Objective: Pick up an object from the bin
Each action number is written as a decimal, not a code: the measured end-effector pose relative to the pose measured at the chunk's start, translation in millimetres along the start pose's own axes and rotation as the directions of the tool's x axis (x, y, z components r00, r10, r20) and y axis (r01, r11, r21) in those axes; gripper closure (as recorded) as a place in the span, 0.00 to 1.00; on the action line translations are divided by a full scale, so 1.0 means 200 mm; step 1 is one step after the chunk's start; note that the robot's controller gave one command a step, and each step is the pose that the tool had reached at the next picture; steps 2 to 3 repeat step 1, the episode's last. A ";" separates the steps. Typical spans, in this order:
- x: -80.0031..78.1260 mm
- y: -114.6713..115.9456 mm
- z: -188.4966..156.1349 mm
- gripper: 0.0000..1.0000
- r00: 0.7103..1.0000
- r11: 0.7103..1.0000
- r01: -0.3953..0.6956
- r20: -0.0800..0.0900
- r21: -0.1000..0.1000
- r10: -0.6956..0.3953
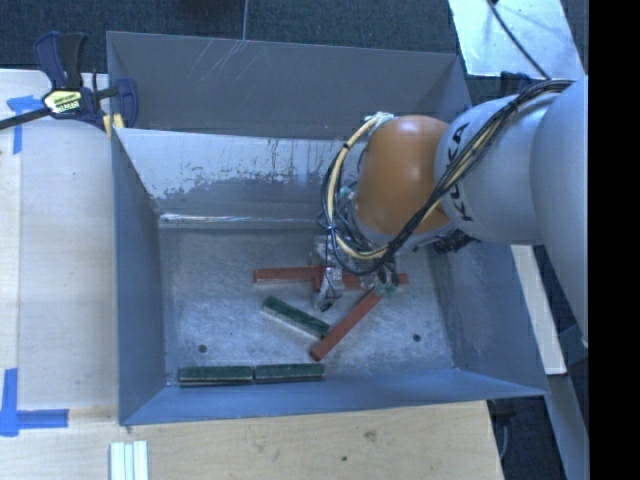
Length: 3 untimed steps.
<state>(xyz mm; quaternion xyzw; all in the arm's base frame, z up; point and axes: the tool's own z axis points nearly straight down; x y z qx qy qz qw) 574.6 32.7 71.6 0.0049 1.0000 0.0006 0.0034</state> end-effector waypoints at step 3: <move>0.06 0.23 -0.88 1.00 1.000 1.000 0.021 0.005 -0.001 -0.021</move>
Offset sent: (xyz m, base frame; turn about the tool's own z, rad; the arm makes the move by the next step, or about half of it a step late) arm -0.0154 0.0442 0.1709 -0.0179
